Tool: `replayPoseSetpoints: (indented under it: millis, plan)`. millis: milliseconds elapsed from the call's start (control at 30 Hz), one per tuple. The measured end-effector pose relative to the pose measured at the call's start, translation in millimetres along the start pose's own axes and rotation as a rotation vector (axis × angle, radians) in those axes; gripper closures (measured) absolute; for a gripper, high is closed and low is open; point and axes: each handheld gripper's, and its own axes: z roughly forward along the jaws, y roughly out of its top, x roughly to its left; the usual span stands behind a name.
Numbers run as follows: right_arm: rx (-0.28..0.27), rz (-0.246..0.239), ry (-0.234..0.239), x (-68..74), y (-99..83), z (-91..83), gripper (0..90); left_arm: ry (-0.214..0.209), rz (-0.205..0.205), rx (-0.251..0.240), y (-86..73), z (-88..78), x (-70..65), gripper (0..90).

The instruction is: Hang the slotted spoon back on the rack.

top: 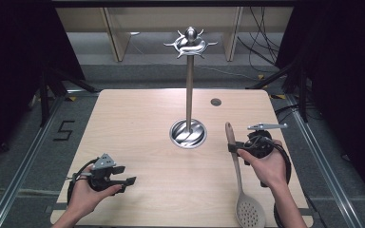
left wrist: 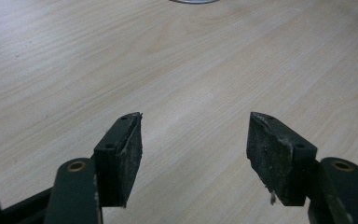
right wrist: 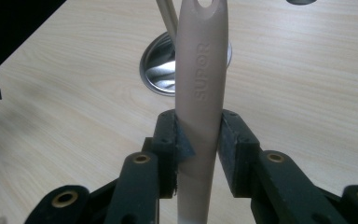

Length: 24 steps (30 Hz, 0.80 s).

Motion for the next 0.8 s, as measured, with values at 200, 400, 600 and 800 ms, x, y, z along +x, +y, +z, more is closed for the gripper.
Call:
replayPoseSetpoints:
  millis: [200,400,600,800]
  plan:
    - [-0.055,-0.028,-0.017,3.0,-3.1,-9.0,70.2,0.001,-0.014,0.003,-0.2,0.2,-1.6,35.5]
    - [-0.101,-0.057,-0.001,6.1,-7.2,-16.0,70.2,0.002,-0.005,-0.015,0.1,-0.8,-0.8,35.6]
    - [-0.146,-0.069,0.017,13.2,-9.1,-24.0,70.3,0.002,0.000,-0.008,-0.3,-1.6,-0.8,35.6]
    - [-0.201,-0.096,0.048,14.3,-6.8,-35.0,70.3,0.004,-0.001,-0.011,-1.0,-2.0,-0.9,35.6]
